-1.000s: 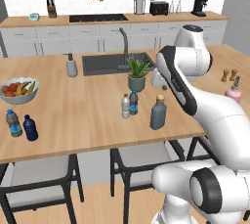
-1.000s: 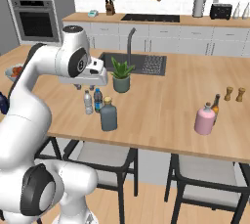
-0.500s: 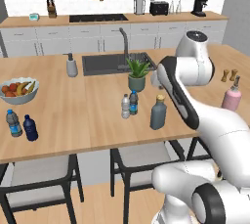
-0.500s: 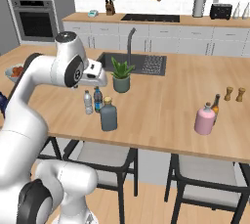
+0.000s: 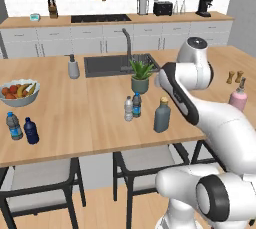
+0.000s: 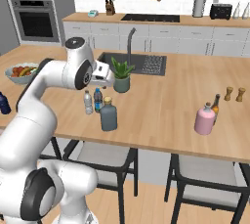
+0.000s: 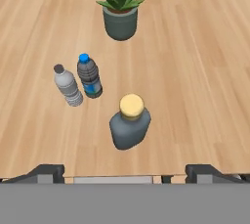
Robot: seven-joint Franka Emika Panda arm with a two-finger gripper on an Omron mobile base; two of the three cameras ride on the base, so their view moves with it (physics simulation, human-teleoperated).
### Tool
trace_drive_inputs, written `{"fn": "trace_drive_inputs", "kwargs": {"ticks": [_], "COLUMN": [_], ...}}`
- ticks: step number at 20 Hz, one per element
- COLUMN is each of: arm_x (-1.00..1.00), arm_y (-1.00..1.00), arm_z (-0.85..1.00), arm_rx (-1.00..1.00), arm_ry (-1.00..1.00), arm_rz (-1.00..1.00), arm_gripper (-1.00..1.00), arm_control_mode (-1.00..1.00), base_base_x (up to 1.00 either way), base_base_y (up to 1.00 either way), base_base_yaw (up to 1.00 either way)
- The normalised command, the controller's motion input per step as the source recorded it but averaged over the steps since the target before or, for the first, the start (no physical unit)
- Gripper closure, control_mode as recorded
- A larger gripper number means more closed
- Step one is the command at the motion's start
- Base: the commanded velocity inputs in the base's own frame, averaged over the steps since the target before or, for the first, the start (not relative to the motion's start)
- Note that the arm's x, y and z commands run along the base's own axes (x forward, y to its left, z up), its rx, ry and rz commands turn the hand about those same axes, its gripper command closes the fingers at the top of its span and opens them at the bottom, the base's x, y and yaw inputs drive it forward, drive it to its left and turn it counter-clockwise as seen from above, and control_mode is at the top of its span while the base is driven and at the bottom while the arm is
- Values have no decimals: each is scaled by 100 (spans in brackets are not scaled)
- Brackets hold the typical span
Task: Move the plastic bottles in the middle to the plastics group, and the glass bottles in the middle to the glass group.
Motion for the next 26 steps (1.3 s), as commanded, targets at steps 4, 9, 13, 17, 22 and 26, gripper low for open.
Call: {"fn": "trace_drive_inputs", "kwargs": {"ticks": [4,9,13,17,22,26], "arm_x": [28,6,18,29,44,33], "arm_y": [0,-12,-22,-3,0,0], "arm_z": [-42,-28,-17,-26,-25,-22], "arm_rx": [0,0,0,0,0,0], "arm_ry": [0,1,8,12,4,0], "arm_rz": [0,0,0,0,0,0], "arm_gripper": [-100,-100,-100,-100,-100,-100], "arm_control_mode": [-100,-100,-100,-100,-100,-100], "base_base_x": [0,0,0,0,0,0], "base_base_y": [0,0,0,0,0,0], "base_base_yaw": [0,0,0,0,0,0]}}
